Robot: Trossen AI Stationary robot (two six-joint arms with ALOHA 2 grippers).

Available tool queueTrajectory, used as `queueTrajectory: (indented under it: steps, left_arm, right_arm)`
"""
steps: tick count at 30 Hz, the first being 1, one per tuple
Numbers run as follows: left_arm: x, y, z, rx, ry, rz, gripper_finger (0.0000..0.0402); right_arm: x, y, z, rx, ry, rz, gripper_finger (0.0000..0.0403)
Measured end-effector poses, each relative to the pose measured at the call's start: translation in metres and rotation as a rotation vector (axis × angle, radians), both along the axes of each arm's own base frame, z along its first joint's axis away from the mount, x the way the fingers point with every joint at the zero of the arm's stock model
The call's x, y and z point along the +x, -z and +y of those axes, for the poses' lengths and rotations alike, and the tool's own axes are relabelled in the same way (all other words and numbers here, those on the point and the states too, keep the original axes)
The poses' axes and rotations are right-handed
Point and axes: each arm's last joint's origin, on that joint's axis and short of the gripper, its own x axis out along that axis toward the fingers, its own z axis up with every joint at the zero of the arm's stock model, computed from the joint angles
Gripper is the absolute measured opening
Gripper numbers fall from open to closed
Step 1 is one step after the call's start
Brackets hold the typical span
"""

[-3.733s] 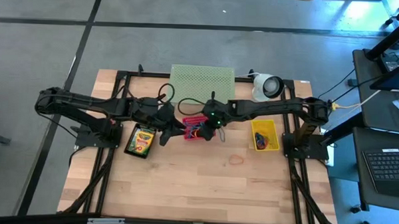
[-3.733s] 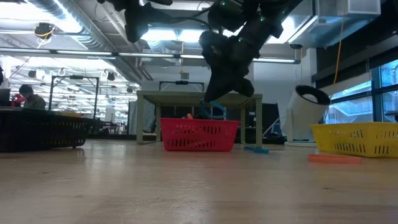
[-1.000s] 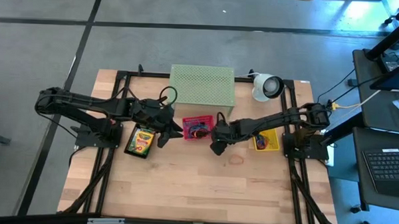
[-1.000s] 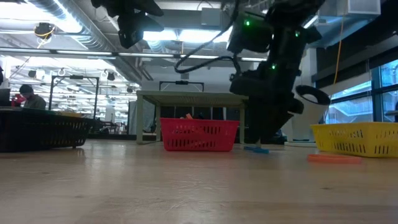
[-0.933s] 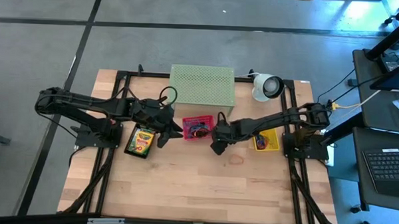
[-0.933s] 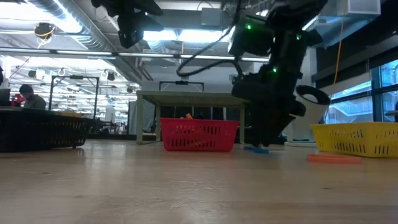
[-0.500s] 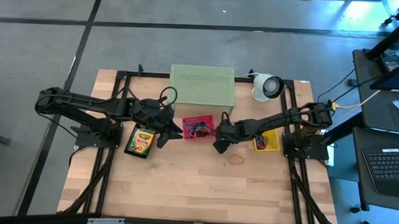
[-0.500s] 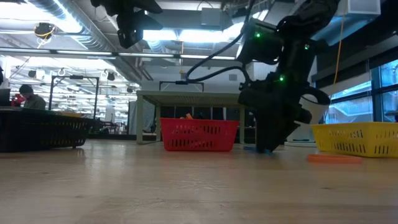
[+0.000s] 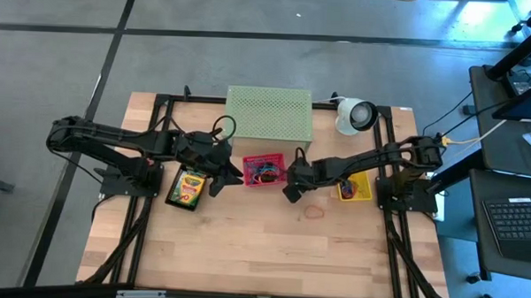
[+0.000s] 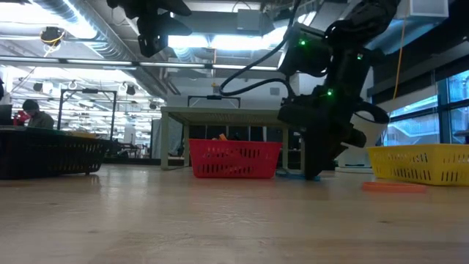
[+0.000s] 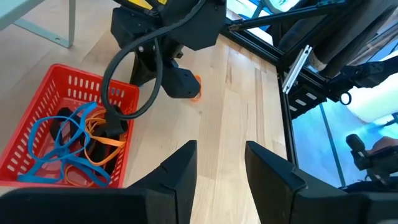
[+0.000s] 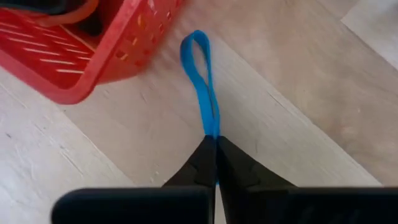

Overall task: Pick & Place Office Desk Supplies
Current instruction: Put the blue rubber band into the red bin

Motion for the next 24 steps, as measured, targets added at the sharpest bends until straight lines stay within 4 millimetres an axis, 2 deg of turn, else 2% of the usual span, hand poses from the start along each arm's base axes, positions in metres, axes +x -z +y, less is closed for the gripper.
queueTrajectory:
  steps: [13,19,24]
  left_arm:
    - [0.000,0.000,0.000,0.000,-0.001,0.000,0.0129]
    - [0.000,0.000,0.000,-0.005,-0.004,0.001,0.0129]
    - [0.000,0.000,0.000,-0.002,-0.003,0.000,0.0129]
  right_arm:
    - [-0.020,-0.034,0.006,0.067,-0.081,0.017,0.0001]
    - [-0.034,-0.068,0.009,0.082,-0.101,-0.070,0.0000]
    - [-0.045,-0.100,0.008,0.097,-0.088,-0.215,0.0000]
